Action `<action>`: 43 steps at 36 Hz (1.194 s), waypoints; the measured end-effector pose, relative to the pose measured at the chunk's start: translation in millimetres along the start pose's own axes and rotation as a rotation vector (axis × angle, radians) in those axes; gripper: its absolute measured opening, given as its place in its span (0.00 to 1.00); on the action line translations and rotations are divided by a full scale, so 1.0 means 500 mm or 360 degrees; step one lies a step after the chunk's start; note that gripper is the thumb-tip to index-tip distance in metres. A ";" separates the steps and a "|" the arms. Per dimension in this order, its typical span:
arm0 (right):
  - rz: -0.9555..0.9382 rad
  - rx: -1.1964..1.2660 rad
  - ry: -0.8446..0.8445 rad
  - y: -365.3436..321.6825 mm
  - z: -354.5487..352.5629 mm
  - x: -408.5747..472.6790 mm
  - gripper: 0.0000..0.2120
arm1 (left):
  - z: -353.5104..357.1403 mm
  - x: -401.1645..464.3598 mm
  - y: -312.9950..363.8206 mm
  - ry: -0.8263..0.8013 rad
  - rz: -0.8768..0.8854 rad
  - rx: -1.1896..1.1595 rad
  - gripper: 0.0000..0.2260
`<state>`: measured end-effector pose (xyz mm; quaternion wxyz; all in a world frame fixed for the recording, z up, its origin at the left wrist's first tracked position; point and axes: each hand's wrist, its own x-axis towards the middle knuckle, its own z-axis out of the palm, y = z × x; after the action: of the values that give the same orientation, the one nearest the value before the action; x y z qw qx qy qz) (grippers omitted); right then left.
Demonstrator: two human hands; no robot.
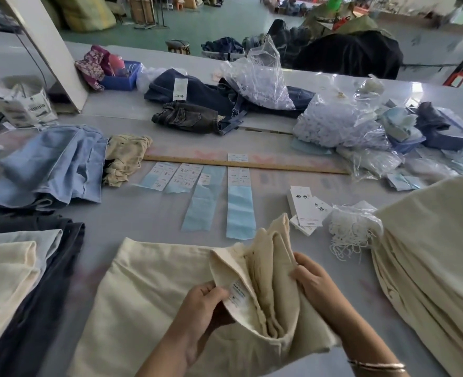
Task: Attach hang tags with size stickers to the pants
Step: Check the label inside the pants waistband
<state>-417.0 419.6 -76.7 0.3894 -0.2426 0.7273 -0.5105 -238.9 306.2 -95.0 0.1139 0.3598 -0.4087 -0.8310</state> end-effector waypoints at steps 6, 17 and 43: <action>-0.0106 -0.0365 -0.0363 -0.011 0.059 -0.005 0.14 | 0.042 -0.011 -0.015 -0.0067 0.0061 -0.0030 0.13; -0.0181 -0.0781 -0.0338 -0.018 0.045 0.032 0.12 | 0.032 -0.020 -0.019 -0.0062 0.0104 -0.0159 0.13; -0.0023 -0.0460 -0.0731 -0.067 0.005 0.089 0.13 | -0.018 -0.022 -0.024 -0.0277 0.0310 -0.0008 0.14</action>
<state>-442.2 373.0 -60.1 0.5019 -0.4101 0.6835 -0.3358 -223.6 313.9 -102.4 0.1589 0.2447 -0.4480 -0.8451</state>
